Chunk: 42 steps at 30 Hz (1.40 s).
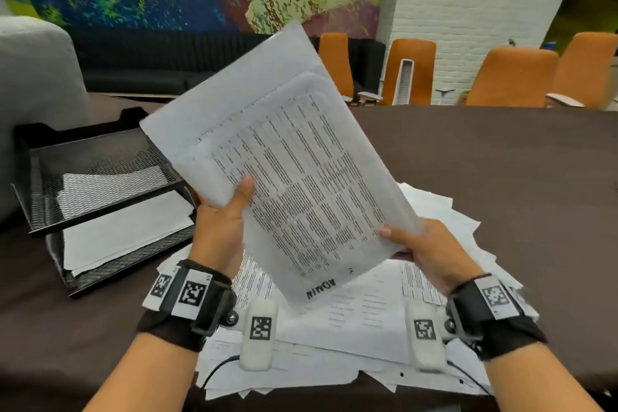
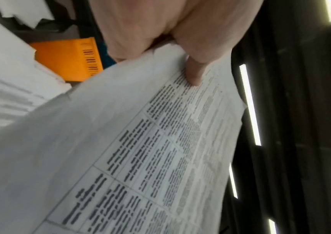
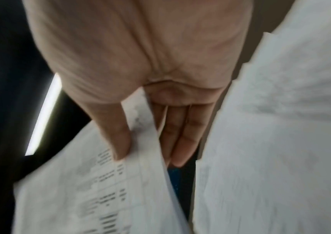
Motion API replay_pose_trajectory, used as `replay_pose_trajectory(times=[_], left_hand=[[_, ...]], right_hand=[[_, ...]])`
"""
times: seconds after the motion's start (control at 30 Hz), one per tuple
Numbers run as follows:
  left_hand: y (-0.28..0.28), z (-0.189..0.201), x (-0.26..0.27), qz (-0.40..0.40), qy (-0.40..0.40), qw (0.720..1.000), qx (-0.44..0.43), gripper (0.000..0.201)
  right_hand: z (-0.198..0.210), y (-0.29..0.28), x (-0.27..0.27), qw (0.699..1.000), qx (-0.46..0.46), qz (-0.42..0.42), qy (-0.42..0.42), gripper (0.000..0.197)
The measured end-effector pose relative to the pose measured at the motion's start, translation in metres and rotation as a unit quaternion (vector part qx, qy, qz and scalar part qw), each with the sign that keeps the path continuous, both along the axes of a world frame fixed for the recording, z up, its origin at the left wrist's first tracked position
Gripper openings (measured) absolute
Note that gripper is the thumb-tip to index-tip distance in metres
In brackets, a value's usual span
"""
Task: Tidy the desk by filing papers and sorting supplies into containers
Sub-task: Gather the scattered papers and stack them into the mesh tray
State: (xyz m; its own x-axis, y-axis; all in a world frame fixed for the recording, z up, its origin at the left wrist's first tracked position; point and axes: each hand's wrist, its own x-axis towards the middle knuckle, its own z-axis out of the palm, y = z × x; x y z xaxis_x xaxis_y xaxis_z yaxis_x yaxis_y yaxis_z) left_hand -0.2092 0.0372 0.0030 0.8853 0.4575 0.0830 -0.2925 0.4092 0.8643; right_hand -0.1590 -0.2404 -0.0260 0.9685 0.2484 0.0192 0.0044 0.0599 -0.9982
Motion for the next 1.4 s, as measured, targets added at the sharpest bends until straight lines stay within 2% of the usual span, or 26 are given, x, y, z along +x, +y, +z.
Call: replay_pose_trajectory(times=[0.07,0.1,0.13,0.17,0.27,0.4,0.5,0.6,0.67,0.8,0.9,0.97,1.03,1.13,1.23,1.3,1.33,1.4], left_hand=[[0.000,-0.004,0.001,-0.016,0.043,0.997,-0.060,0.035],[-0.002,-0.008,0.002,-0.020,0.066,0.995,-0.069,0.035],[-0.005,-0.013,0.003,-0.021,0.094,0.993,-0.062,0.034],[-0.005,-0.019,0.005,-0.018,0.122,0.991,-0.052,0.032],[0.006,-0.034,0.006,-0.025,0.178,0.983,-0.047,0.022],[0.039,-0.050,0.002,0.001,0.193,0.978,-0.083,0.019],[0.061,-0.060,-0.002,0.038,0.205,0.973,-0.099,0.027],[0.075,-0.062,-0.013,0.075,0.223,0.966,-0.104,0.020],[0.090,-0.065,-0.020,0.104,0.236,0.961,-0.102,0.022],[0.122,-0.066,-0.033,0.131,0.256,0.951,-0.114,0.017],[0.138,-0.057,-0.046,0.128,0.231,0.958,-0.110,0.021],[0.146,-0.051,-0.053,0.107,0.202,0.966,-0.124,0.028],[0.155,-0.046,-0.059,0.063,0.165,0.972,-0.157,0.045],[0.163,-0.040,-0.068,0.022,0.109,0.979,-0.170,0.057],[0.171,-0.041,-0.077,0.010,0.076,0.982,-0.171,0.090],[0.177,-0.046,-0.079,-0.006,0.062,0.976,-0.207,0.087],[0.181,-0.050,-0.078,0.002,0.069,0.970,-0.231,0.083],[0.185,-0.058,-0.076,0.053,0.096,0.952,-0.286,0.088]], right_hand=[[-0.016,0.007,-0.009,0.978,0.189,-0.035,0.083,0.047],[-0.022,0.013,-0.013,0.962,0.247,-0.044,0.111,0.039],[-0.028,0.018,-0.018,0.956,0.261,-0.044,0.126,0.035],[-0.032,0.024,-0.020,0.964,0.228,-0.033,0.132,0.033],[-0.030,0.037,-0.024,0.991,0.043,-0.020,0.127,0.029],[-0.028,0.041,-0.018,0.989,-0.019,0.000,0.150,0.023],[-0.026,0.051,-0.019,0.984,-0.031,0.038,0.174,0.016],[-0.027,0.070,-0.020,0.980,-0.028,0.057,0.189,0.017],[-0.025,0.085,-0.021,0.977,-0.024,0.065,0.202,0.017],[-0.022,0.121,-0.027,0.967,0.004,0.079,0.241,0.015],[-0.022,0.155,-0.028,0.960,0.020,0.082,0.266,0.019],[-0.023,0.182,-0.027,0.959,0.016,0.081,0.272,0.022],[-0.020,0.211,-0.026,0.959,0.014,0.083,0.270,0.021],[-0.010,0.250,-0.026,0.960,0.011,0.096,0.265,0.011],[0.000,0.285,-0.020,0.958,0.020,0.107,0.266,0.015],[0.003,0.305,-0.016,0.955,0.029,0.117,0.271,0.014],[0.003,0.315,-0.014,0.950,0.043,0.127,0.281,0.020],[0.000,0.329,-0.012,0.937,0.073,0.165,0.301,0.029]])
